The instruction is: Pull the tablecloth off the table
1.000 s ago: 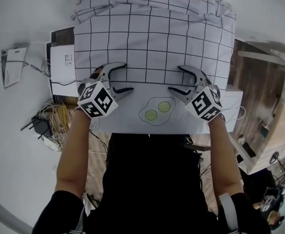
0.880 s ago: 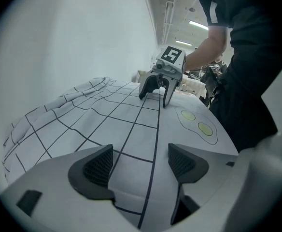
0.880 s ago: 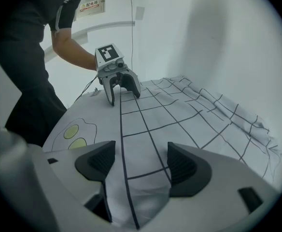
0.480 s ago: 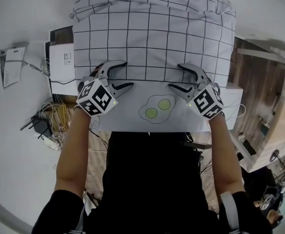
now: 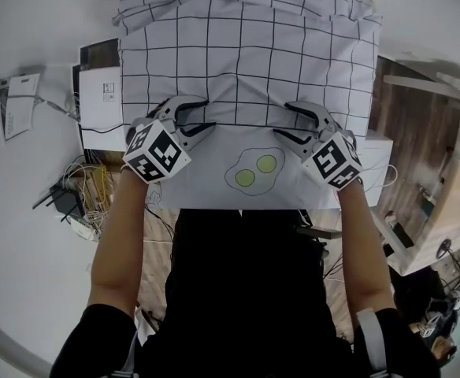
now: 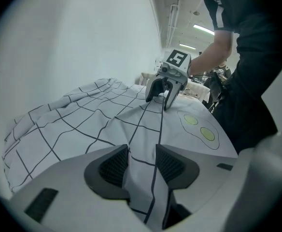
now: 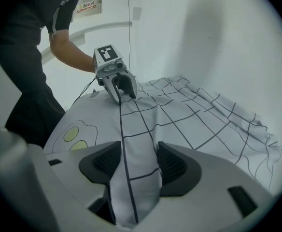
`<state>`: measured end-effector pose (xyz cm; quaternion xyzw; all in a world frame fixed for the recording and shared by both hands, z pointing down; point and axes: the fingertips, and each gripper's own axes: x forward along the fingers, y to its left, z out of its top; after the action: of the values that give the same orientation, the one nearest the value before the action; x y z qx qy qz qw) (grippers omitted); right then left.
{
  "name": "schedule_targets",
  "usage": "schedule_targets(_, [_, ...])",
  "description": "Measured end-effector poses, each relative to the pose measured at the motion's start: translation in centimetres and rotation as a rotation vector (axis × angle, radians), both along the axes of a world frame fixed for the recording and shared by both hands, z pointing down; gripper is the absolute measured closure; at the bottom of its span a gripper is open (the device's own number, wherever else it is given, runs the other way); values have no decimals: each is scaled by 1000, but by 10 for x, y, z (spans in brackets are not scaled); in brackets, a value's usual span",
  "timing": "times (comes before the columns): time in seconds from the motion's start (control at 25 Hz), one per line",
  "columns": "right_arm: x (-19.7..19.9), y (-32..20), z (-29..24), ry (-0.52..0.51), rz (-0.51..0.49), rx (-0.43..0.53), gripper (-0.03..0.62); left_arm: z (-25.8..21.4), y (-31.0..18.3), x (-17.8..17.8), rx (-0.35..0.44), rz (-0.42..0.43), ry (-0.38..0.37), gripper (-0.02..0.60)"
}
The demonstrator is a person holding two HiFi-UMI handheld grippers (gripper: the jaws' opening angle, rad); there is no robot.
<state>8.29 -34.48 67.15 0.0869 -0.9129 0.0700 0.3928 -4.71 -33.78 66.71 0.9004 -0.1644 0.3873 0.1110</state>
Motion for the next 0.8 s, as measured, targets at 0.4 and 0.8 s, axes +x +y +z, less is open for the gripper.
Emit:
schedule_targets(0.4, [-4, 7, 0, 18, -6, -33, 461, 0, 4, 0, -17, -1, -14, 508])
schedule_targets(0.8, [-7, 15, 1, 29, -1, -76, 568, 2, 10, 3, -16, 11, -53, 565])
